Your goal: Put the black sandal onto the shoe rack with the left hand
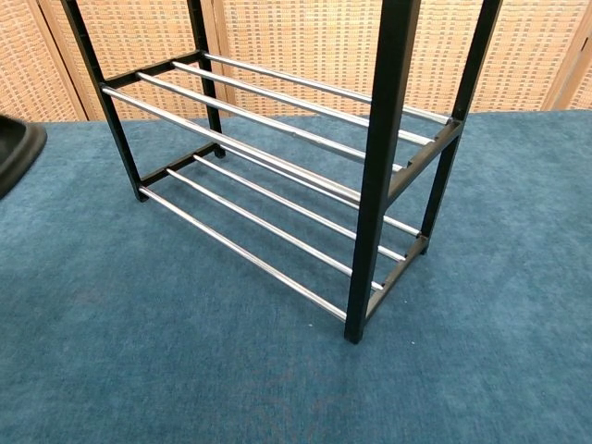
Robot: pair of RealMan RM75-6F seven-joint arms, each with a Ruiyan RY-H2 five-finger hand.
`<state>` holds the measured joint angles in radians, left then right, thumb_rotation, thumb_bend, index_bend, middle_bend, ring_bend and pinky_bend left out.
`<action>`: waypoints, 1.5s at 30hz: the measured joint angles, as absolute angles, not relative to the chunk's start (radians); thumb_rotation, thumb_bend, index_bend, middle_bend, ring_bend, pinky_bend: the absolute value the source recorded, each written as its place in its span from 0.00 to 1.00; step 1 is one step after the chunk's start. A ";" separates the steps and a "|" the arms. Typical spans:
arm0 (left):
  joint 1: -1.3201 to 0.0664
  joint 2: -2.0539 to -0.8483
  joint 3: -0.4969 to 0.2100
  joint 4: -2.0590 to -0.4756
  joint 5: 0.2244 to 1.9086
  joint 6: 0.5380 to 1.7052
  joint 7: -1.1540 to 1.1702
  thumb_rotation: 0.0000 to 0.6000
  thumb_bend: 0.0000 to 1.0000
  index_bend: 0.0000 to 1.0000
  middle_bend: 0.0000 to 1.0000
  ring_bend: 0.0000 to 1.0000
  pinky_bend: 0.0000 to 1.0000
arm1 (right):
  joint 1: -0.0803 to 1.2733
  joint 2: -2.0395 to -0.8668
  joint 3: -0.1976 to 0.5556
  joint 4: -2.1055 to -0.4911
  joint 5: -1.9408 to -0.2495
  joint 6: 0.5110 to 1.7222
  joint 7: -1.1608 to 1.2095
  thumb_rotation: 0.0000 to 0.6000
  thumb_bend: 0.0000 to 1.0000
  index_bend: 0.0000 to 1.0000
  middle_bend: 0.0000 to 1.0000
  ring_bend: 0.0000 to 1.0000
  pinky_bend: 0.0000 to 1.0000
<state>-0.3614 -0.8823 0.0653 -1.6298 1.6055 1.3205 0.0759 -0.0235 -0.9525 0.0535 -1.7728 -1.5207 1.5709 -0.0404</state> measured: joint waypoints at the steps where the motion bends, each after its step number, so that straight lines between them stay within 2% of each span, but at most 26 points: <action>1: -0.362 -0.874 0.058 -1.650 1.599 1.321 0.078 1.00 0.13 0.50 0.43 0.37 0.45 | -0.023 -0.952 0.053 -1.772 -1.521 1.570 -0.039 1.00 0.00 0.00 0.00 0.00 0.00; 6: -0.384 -0.838 0.009 -1.777 1.513 1.289 0.144 1.00 0.14 0.50 0.43 0.37 0.45 | -0.022 -0.949 0.052 -1.774 -1.522 1.567 -0.034 1.00 0.00 0.00 0.00 0.00 0.00; 10: -0.428 -0.823 -0.037 -1.892 1.367 1.229 0.262 1.00 0.14 0.50 0.43 0.37 0.45 | -0.022 -0.945 0.054 -1.773 -1.518 1.566 -0.022 1.00 0.00 0.00 0.00 0.00 0.00; 15: -0.513 -0.835 -0.105 -2.019 1.098 1.174 0.443 1.00 0.14 0.50 0.43 0.37 0.45 | -0.020 -0.938 0.057 -1.770 -1.511 1.561 -0.003 1.00 0.00 0.00 0.00 0.00 0.00; 20: -0.625 -0.885 -0.166 -2.100 0.814 1.167 0.626 1.00 0.14 0.50 0.43 0.37 0.45 | -0.019 -0.931 0.059 -1.768 -1.507 1.557 0.017 1.00 0.00 0.00 0.00 0.00 0.00; 29: -0.846 -1.044 -0.269 -2.161 0.423 1.280 0.870 1.00 0.15 0.50 0.43 0.37 0.45 | -0.018 -0.920 0.059 -1.765 -1.506 1.551 0.044 1.00 0.00 0.00 0.00 0.00 0.00; 35: -0.944 -1.135 -0.337 -2.154 0.305 1.384 0.917 1.00 0.14 0.50 0.43 0.37 0.45 | -0.020 -0.914 0.060 -1.762 -1.504 1.554 0.064 1.00 0.00 0.00 0.00 0.00 0.00; 45: -1.017 -1.163 -0.420 -2.116 0.094 1.431 0.955 1.00 0.14 0.50 0.43 0.37 0.45 | -0.016 -0.908 0.062 -1.756 -1.493 1.541 0.083 1.00 0.00 0.00 0.00 0.00 0.00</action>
<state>-1.0173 -1.1631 -0.4203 -2.1157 0.0938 1.4312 0.9548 -0.0156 -0.9077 0.0625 -1.7559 -1.4932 1.5413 0.0833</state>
